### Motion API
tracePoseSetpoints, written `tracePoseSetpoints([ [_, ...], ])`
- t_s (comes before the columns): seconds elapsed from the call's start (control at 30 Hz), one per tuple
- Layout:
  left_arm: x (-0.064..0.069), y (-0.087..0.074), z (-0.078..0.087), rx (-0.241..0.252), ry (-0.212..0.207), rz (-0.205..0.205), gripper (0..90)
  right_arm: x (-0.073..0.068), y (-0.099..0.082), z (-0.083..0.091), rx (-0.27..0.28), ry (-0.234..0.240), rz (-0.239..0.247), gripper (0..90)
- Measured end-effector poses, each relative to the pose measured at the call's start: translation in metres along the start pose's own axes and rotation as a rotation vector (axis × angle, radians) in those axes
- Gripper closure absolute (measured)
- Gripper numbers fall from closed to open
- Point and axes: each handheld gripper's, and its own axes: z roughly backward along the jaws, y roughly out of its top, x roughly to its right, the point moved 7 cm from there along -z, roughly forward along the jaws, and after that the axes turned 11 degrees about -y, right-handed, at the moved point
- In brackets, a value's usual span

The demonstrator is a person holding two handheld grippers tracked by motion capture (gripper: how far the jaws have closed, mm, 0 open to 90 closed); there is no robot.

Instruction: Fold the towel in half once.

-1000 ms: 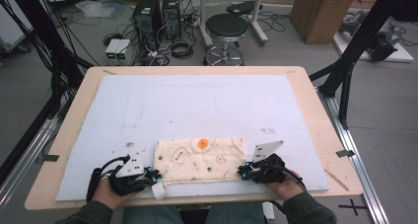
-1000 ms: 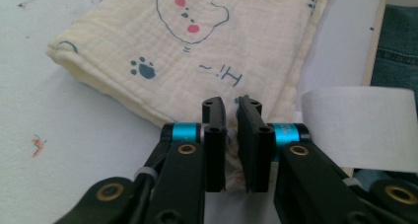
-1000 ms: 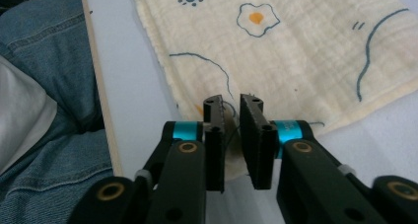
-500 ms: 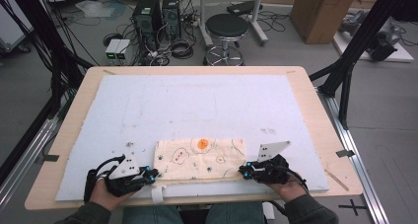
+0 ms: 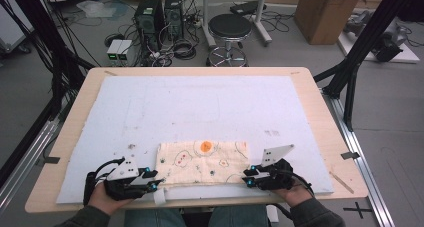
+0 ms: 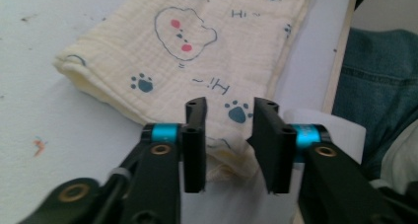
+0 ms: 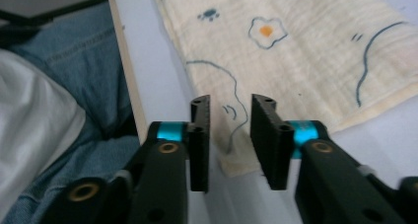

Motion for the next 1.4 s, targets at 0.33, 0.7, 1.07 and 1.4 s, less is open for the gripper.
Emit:
tracePoseSetpoints([
  [0.33, -0.005, 0.011, 0.004, 0.046, 0.014, 0.018, 57.9, 0.009, 0.012, 0.013, 0.068, 0.013, -0.044, 58.4],
  [0.7, -0.016, 0.023, -0.002, 0.066, 0.053, 0.042, 64.8, 0.025, 0.029, 0.006, 0.085, -0.034, -0.072, 61.1],
  [1.07, -0.039, 0.039, -0.015, 0.073, 0.105, 0.084, 87.6, 0.037, 0.062, -0.013, 0.079, -0.044, -0.078, 80.4],
  [1.4, -0.071, 0.047, -0.042, 0.034, 0.143, 0.132, 88.6, 0.050, 0.089, -0.060, 0.036, -0.033, -0.117, 85.2],
])
